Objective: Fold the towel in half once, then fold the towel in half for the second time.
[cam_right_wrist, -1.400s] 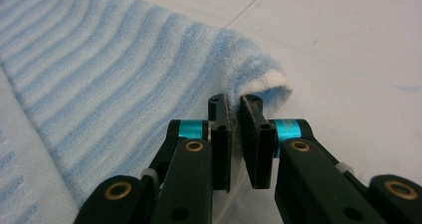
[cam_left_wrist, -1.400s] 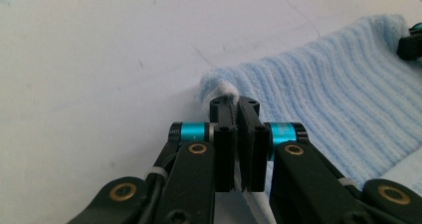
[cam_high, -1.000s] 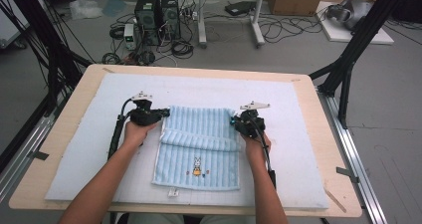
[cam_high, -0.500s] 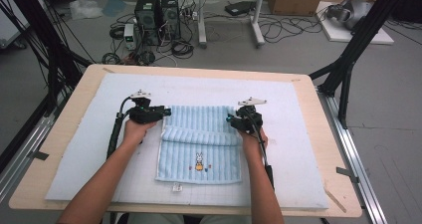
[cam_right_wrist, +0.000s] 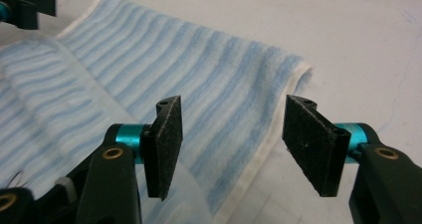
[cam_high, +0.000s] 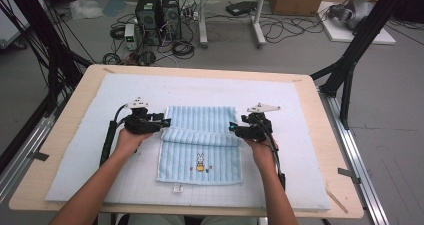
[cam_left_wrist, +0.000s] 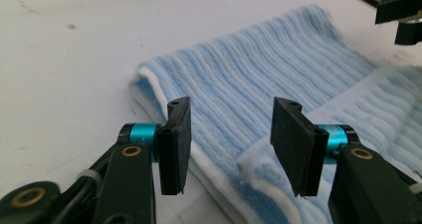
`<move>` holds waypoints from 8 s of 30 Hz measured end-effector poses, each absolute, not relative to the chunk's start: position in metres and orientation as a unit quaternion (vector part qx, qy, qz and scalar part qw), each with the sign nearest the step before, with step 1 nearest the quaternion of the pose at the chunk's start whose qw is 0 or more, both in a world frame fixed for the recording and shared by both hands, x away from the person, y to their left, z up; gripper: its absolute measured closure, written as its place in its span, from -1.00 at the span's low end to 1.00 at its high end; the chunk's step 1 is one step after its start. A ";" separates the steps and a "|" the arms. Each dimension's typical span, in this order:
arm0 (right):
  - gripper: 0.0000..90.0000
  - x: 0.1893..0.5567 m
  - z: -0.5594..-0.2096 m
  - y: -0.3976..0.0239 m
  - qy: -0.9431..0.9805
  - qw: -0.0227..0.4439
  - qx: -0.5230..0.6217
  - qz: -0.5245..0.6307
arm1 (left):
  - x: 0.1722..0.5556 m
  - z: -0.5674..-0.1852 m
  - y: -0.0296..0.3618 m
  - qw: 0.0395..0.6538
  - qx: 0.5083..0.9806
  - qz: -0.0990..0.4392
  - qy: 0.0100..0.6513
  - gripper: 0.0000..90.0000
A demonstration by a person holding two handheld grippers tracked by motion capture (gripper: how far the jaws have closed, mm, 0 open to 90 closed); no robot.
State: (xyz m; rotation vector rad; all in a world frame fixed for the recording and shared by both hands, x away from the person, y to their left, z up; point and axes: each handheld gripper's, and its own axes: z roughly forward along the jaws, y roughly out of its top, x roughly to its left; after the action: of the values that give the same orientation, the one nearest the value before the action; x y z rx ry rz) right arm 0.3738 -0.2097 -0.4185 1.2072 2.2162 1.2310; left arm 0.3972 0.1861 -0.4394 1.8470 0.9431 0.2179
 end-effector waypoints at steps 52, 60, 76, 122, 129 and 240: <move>0.86 0.307 -0.423 -0.211 0.815 0.129 0.351 0.442 | 0.303 -0.432 0.196 0.550 0.769 0.103 0.308 0.87; 0.86 0.282 -0.423 -0.211 0.811 0.135 0.359 0.442 | 0.275 -0.433 0.197 0.547 0.776 0.100 0.297 0.88; 0.84 0.234 -0.426 -0.215 0.810 0.144 0.369 0.434 | 0.238 -0.441 0.196 0.534 0.792 0.090 0.283 0.89; 0.29 0.305 -0.432 -0.218 0.811 0.109 0.365 0.444 | 0.377 -0.440 0.164 0.480 0.778 0.130 0.385 0.74; 0.46 0.330 -0.434 -0.214 0.812 0.111 0.371 0.438 | 0.396 -0.451 0.153 0.429 0.789 0.154 0.413 0.84; -0.74 0.320 -0.424 -0.264 0.754 0.200 0.435 0.450 | 0.397 -0.434 0.198 0.517 0.745 0.142 0.396 -0.45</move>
State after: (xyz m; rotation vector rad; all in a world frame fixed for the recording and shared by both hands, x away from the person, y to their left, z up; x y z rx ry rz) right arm 0.3200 -0.2638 -0.4240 1.2158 2.1074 1.2592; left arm 0.3970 0.1978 -0.4344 1.7895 0.9510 0.3414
